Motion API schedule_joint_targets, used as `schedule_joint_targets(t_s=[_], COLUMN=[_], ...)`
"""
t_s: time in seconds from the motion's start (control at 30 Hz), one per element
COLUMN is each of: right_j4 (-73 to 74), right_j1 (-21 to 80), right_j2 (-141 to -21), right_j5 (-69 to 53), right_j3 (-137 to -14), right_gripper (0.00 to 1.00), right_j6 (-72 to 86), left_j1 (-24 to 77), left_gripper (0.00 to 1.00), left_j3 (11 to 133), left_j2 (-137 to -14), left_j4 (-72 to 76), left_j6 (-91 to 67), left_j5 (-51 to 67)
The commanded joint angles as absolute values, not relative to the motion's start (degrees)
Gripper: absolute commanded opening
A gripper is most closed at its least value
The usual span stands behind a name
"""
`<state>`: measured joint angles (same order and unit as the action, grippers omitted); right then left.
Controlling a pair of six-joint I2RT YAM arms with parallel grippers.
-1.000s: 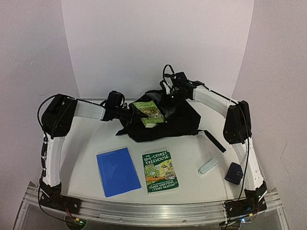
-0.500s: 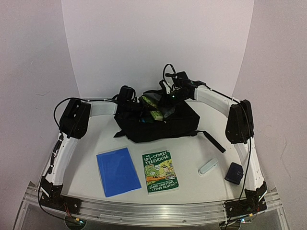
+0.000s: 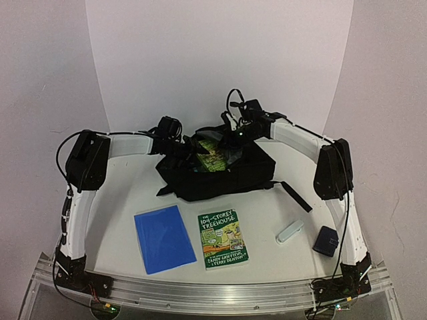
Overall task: Pack the student bag
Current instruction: Place the book in the student bag.
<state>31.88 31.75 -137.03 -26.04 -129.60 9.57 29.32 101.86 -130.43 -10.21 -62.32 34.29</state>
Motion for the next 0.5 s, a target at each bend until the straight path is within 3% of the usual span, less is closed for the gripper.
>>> schedule_joint_targets(t_s=[0.0, 0.37, 0.47], right_j4=[27.72, 27.68, 27.69], right_j1=[31.7, 31.58, 31.39], right_j2=[-131.47, -131.8, -132.76], right_j5=[-28.75, -29.52, -30.64], right_j3=[-130.18, -130.2, -131.68], right_gripper=[0.0, 0.0, 0.0], right_j6=[10.42, 9.89, 10.34], left_j1=[29.18, 30.09, 30.85], left_gripper=[0.57, 0.19, 0.13], left_j3=[103.13, 117.45, 118.93], left_j2=[-129.57, -141.2, -143.77], left_j4=[-12.12, -9.61, -4.95], left_j6=[-60.37, -61.87, -64.19], left_j5=[32.45, 36.11, 37.5])
